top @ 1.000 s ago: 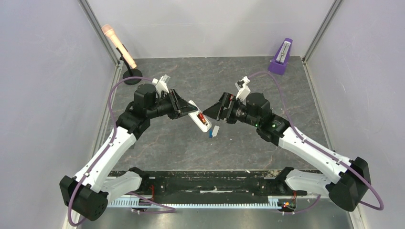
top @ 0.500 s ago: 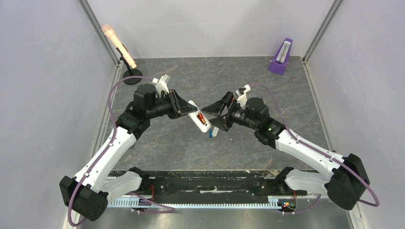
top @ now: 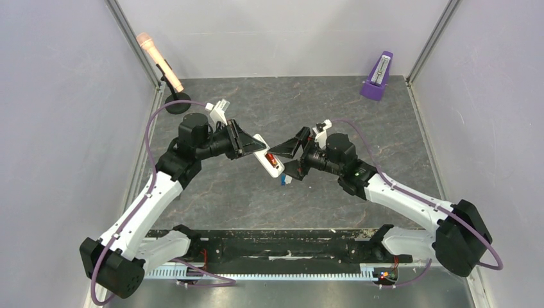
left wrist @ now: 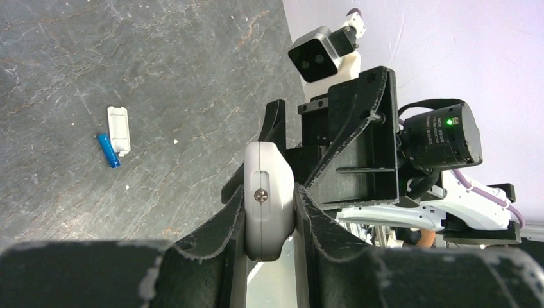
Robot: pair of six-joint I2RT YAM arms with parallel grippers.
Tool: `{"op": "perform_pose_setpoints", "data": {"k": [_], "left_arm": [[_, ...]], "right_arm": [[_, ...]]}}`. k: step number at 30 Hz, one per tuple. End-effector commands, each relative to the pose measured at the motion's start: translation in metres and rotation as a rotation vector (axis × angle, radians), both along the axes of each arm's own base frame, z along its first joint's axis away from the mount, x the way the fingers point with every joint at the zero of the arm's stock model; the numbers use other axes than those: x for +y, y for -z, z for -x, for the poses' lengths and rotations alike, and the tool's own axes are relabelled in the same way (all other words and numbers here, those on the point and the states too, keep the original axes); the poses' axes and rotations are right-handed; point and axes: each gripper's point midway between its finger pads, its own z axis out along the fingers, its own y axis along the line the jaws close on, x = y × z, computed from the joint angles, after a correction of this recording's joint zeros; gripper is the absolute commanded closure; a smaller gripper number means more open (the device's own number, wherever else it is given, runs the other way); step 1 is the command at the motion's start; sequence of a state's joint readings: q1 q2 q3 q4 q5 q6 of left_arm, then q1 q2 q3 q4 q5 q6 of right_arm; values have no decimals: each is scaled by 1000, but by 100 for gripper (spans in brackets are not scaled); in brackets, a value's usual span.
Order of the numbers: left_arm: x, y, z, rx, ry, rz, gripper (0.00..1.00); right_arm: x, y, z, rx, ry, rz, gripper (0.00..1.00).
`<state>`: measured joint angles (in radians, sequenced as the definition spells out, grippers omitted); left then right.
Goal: Load the batteries into the remote control
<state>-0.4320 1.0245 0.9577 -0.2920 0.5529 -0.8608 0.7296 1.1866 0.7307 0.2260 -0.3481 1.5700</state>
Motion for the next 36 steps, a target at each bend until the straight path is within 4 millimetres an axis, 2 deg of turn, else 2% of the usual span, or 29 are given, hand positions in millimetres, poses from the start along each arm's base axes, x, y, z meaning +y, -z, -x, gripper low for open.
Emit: {"op": "perform_pose_setpoints", "data": {"k": [1,7,18,23,29,36], "left_arm": [[-1,-12,6,-104,57,14,98],[-1,-9,9,-107,71,9,98],[1,-9,4,-74,19,26,98],[2,-13,4,-70,5,32,98],[1,-26,2,-26,-20,86,98],[-4,-53,-1,12,-8,130,98]], "right_arm": [[6,-7,1,-3,-24,-32,12],[8,-6,0,6,-29,-34,12],[8,2,5,17,-48,-51,36],[8,7,7,27,-54,-46,39],[7,15,4,7,-48,7,38],[4,19,-7,-54,-17,94,39]]}}
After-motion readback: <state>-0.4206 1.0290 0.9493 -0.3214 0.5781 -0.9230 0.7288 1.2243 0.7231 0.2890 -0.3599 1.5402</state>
